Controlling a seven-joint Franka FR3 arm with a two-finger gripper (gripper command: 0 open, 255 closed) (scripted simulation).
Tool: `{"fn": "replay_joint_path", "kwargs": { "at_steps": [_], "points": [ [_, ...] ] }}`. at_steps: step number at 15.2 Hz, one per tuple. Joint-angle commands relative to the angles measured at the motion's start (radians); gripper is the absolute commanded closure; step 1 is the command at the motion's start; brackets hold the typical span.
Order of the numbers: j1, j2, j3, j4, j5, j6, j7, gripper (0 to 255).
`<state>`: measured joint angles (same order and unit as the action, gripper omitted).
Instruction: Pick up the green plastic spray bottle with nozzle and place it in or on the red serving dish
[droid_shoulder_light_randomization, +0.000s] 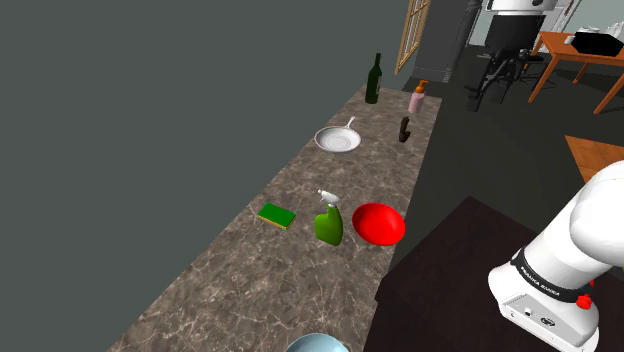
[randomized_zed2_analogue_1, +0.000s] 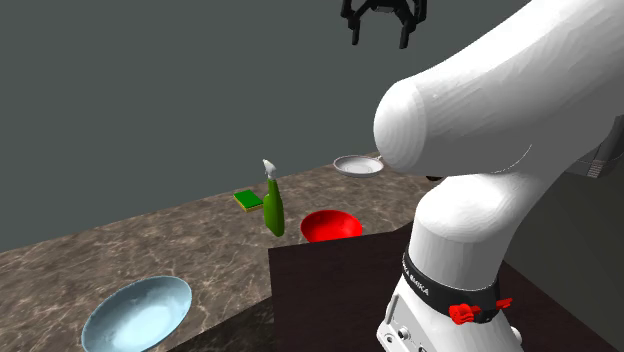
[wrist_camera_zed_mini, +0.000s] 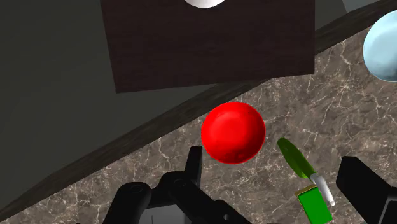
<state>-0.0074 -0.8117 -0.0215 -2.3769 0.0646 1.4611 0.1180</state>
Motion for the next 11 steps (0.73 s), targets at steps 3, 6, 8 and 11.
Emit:
{"fn": "replay_joint_path", "kwargs": {
  "at_steps": [3, 6, 8, 11],
  "points": [
    [0.013, 0.021, 0.017, -0.042, 0.012, 0.075, -0.001, 0],
    [0.034, 0.064, 0.044, -0.095, 0.030, 0.189, -0.004, 0],
    [0.049, 0.101, 0.062, -0.124, 0.042, 0.267, -0.006, 0],
    [0.070, 0.168, 0.089, -0.157, 0.058, 0.385, -0.009, 0]
  ]
}}
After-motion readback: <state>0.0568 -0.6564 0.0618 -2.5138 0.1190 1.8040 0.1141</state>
